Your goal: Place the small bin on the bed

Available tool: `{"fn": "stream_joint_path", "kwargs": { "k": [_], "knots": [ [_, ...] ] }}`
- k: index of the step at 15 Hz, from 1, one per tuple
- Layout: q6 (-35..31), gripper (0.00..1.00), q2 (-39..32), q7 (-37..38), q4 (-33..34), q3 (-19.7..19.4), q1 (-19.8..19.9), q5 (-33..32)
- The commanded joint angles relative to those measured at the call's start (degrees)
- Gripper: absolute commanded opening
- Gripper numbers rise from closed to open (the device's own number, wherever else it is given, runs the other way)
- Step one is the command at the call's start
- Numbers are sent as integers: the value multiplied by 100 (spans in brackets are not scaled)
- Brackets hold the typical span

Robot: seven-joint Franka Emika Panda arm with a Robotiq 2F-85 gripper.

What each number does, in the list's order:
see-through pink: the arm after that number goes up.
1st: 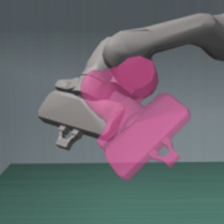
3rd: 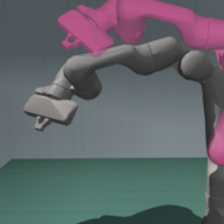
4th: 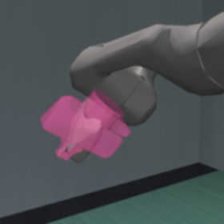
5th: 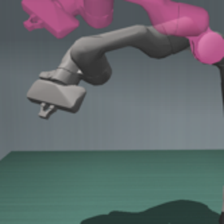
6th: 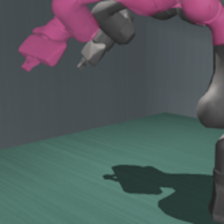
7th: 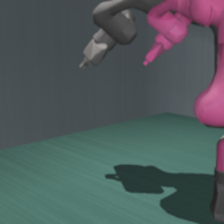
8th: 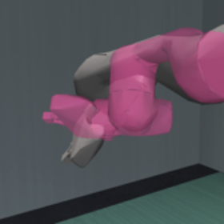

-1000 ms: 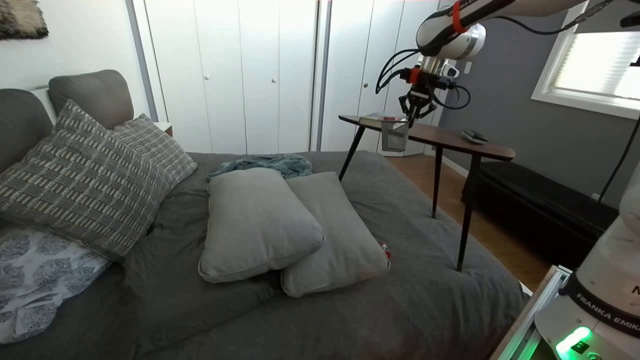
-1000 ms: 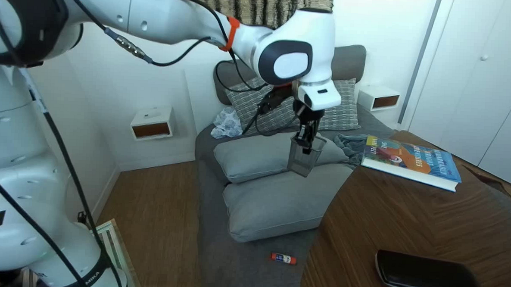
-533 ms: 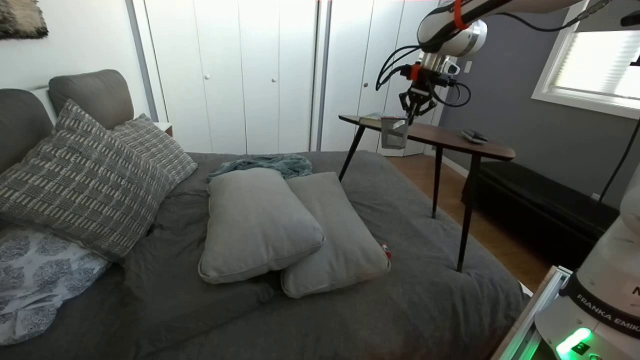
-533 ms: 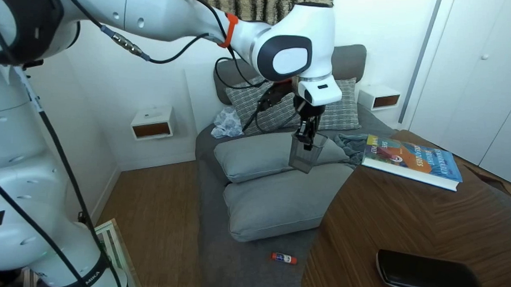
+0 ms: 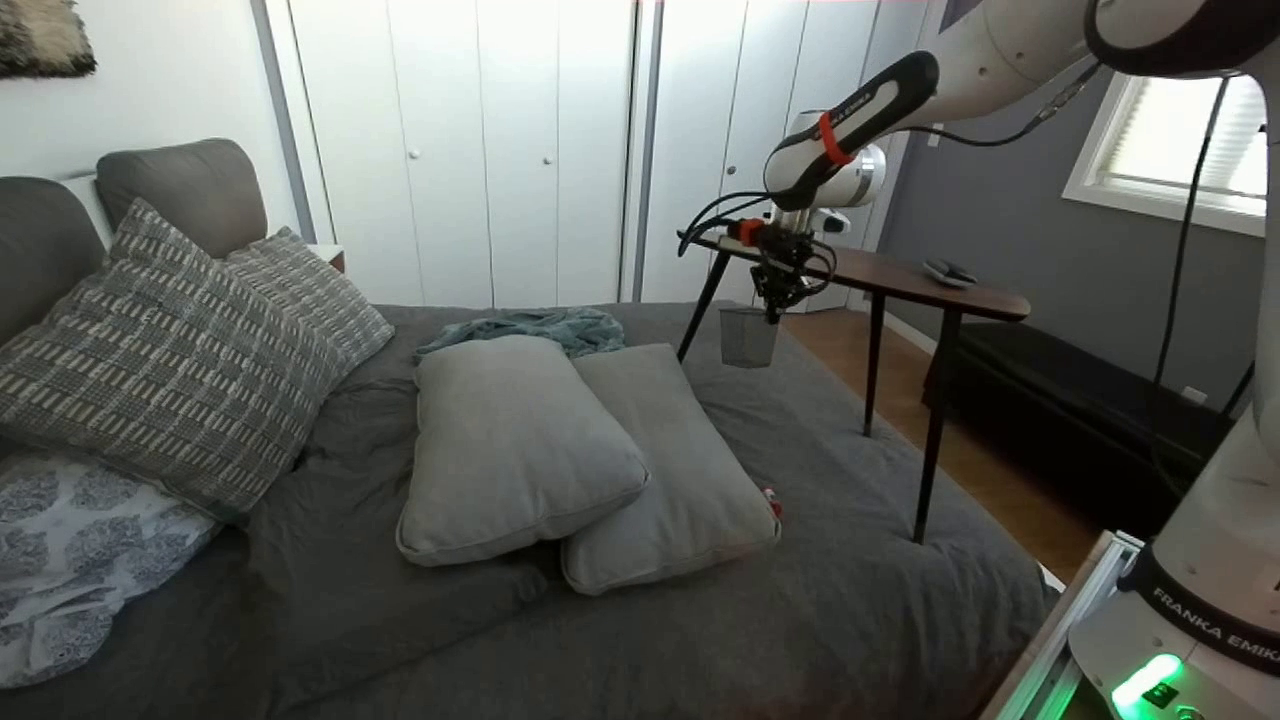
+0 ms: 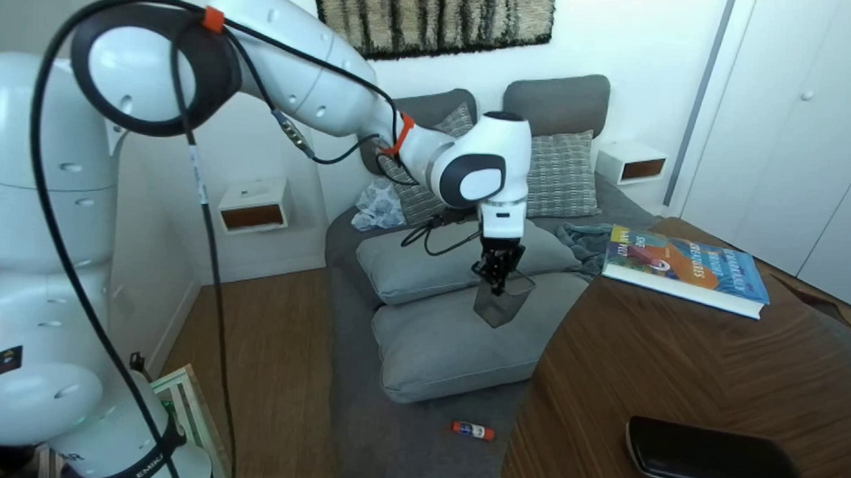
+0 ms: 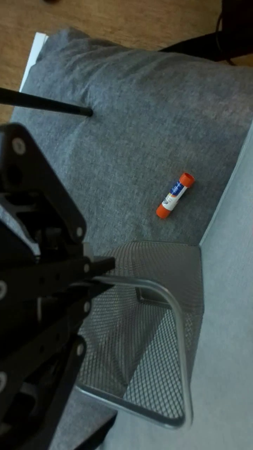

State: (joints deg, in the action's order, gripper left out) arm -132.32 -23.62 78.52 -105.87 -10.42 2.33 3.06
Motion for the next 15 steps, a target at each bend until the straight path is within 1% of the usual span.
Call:
{"fn": "stream_joint_path", "kwargs": {
  "k": [1,3,4,5,6,8,10,11,12,15],
  "knots": [
    [-420,2,-870,1431,420,-312,-410,-440],
    [-383,2,-1405,2020,688,-490,-501,-581],
    [-250,2,-1612,2269,830,-572,-525,-612],
    [80,2,-1792,2410,1000,-601,-495,-580],
    [-283,6,-1385,1976,514,-387,-393,-482],
    [-145,6,-1711,2158,746,-479,-381,-494],
    [-97,6,-1809,2212,870,-502,-378,-498],
    [-211,2,-1847,2514,882,-607,-483,-546],
    [-515,2,-1896,2609,849,-555,-441,-436],
    [-1357,2,-2289,3522,836,-968,-742,-742]
  ]
}}
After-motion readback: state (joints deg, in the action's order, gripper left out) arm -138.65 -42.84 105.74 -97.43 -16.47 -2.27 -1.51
